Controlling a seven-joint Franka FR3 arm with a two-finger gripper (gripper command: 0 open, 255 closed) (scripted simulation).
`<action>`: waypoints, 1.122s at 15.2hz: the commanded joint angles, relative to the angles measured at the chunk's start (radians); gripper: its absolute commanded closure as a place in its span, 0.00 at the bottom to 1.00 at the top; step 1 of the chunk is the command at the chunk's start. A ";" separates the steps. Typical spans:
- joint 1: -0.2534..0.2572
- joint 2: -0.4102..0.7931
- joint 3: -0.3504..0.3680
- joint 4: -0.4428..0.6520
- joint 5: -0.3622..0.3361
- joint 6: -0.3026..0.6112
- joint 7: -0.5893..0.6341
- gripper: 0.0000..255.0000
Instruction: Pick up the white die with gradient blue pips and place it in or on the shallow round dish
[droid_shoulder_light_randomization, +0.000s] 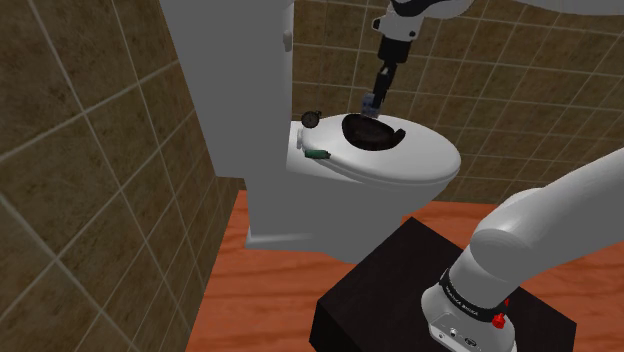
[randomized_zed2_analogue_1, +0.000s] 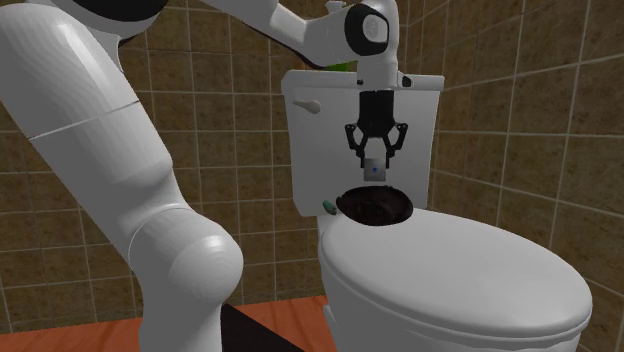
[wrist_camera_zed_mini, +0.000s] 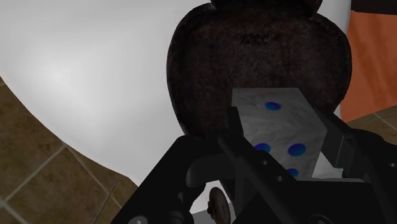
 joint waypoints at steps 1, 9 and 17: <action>0.000 -0.002 -0.001 -0.028 -0.001 0.026 0.000 1.00; -0.002 0.000 -0.003 -0.123 -0.002 0.123 -0.001 1.00; -0.002 0.000 -0.003 -0.123 -0.002 0.124 -0.001 0.00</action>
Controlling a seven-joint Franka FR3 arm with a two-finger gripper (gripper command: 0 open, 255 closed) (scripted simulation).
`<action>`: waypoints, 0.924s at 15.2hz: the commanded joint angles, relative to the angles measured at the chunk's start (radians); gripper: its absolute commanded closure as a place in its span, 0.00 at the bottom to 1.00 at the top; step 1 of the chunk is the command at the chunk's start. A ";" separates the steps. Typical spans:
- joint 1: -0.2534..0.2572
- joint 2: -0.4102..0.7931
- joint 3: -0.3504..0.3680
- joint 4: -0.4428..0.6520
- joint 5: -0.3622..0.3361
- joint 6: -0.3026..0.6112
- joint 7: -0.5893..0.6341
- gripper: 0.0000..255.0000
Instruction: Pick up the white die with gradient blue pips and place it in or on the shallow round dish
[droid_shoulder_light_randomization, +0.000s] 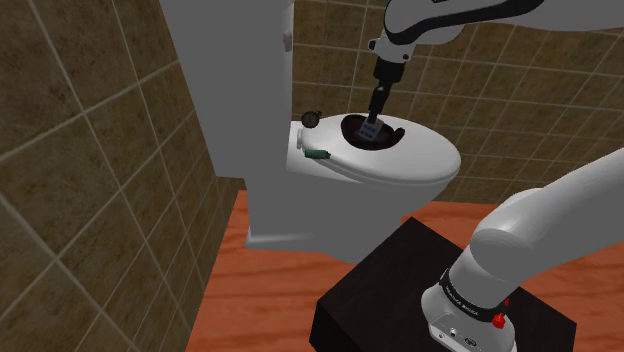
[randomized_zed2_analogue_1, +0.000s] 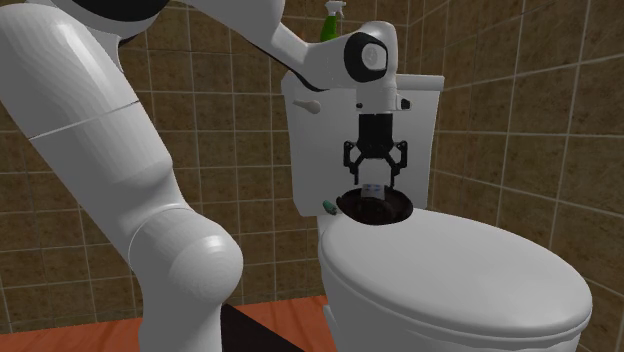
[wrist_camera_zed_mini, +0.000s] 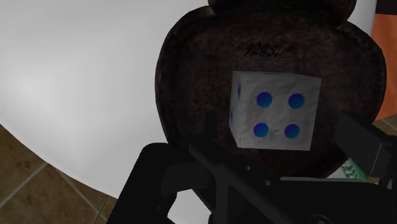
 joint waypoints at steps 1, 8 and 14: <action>0.000 0.000 0.000 0.000 0.000 0.000 0.000 0.00; 0.001 -0.008 0.003 0.121 0.001 -0.128 0.000 0.00; 0.001 -0.008 0.003 0.121 0.001 -0.128 0.000 0.00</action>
